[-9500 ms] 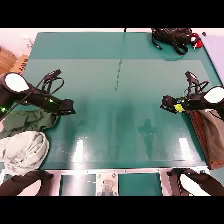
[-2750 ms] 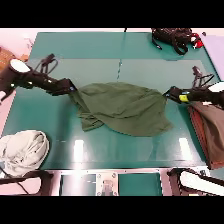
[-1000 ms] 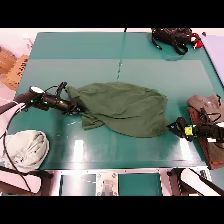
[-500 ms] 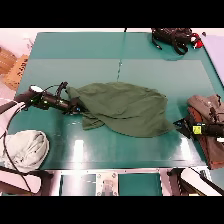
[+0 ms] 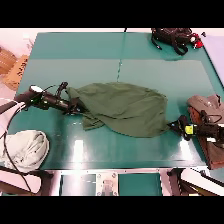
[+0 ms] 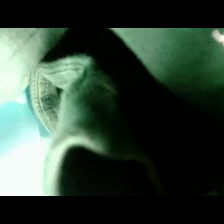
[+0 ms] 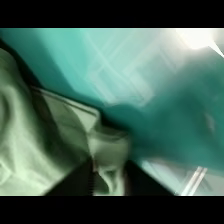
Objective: Fold the shirts.
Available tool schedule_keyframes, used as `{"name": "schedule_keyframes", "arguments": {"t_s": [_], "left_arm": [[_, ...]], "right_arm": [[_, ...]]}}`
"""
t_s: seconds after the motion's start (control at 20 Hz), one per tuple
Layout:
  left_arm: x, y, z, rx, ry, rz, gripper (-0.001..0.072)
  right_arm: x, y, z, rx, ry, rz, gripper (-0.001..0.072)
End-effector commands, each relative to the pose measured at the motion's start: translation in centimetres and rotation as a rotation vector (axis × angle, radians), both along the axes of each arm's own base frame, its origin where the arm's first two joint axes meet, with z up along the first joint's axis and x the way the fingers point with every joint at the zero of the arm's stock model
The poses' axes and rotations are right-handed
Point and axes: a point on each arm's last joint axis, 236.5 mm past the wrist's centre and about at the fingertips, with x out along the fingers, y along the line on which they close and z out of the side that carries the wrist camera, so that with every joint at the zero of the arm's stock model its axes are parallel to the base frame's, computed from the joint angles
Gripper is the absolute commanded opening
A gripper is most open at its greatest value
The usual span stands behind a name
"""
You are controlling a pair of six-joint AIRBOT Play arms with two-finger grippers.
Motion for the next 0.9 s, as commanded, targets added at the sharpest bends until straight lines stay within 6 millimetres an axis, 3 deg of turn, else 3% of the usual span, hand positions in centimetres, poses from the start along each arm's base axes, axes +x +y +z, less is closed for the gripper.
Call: {"name": "schedule_keyframes", "arguments": {"t_s": [0.0, 0.1, 0.2, 0.3, 0.35, 0.5, 0.6, 0.75, 0.85], "left_arm": [[-0.1, -0.1, 0.3, -0.007, 0.002, -0.012, 0.0025], [-0.3, -0.3, 2.1, -0.028, -0.002, -0.067, 0.0025], [-0.4, -0.1, 5.3, -0.024, -0.013, -0.119, 0.0025], [0.3, 0.1, 10.0, -0.005, -0.102, -0.154, 0.0025], [0.7, 0.1, 13.0, -0.002, -0.161, -0.160, 0.0025], [1.3, 0.1, 24.1, 0.029, -0.434, -0.162, 0.0025], [0.3, 0.0, 33.1, 0.060, -0.685, -0.149, 0.0025], [-3.8, 0.1, 47.4, 0.114, -1.128, -0.087, 0.0025], [-8.2, 0.6, 56.2, 0.146, -1.421, 0.000, 0.0025]], "right_arm": [[1.6, 0.9, -0.3, -0.003, -0.050, 0.040, 0.0019], [2.5, 0.8, 1.5, 0.009, -0.086, 0.067, 0.0018], [4.6, -0.1, 5.2, -0.024, -0.173, 0.079, 0.0018], [7.0, -1.3, 11.4, -0.096, -0.309, 0.090, 0.0018], [8.3, -1.9, 15.4, -0.146, -0.398, 0.086, 0.0018], [10.4, -2.1, 29.4, -0.278, -0.705, 0.045, 0.0018], [9.8, -1.0, 39.3, -0.381, -0.934, 0.038, 0.0018], [6.0, 1.0, 52.4, -0.565, -1.225, -0.011, 0.0017], [2.6, 2.7, 59.5, -0.665, -1.399, -0.055, 0.0018]]}}
